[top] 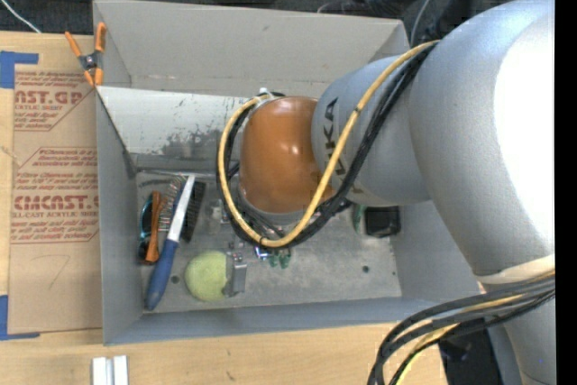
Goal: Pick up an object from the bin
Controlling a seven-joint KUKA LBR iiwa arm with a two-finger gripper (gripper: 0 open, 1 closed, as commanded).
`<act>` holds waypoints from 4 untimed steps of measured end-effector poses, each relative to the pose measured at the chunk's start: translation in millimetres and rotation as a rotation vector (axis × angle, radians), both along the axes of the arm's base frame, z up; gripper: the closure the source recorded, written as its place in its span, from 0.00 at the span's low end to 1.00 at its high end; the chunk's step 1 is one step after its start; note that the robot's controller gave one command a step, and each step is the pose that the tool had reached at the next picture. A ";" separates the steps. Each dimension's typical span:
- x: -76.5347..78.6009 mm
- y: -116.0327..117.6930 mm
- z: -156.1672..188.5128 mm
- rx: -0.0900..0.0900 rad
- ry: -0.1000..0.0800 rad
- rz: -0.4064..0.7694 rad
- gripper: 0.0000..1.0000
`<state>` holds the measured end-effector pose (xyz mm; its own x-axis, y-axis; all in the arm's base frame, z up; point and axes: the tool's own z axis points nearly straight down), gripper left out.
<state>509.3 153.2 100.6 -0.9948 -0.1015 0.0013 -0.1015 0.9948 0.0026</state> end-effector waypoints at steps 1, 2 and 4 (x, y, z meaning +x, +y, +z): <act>11.6 -6.5 -17.2 0.001 -0.006 -0.135 0.00; 19.0 25.2 -23.9 -0.003 -0.007 0.258 0.00; -30.3 18.8 0.0 0.002 -0.004 -0.290 1.00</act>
Offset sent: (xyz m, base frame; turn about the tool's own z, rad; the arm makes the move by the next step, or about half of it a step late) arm 0.0228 0.0609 -0.0306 -0.5360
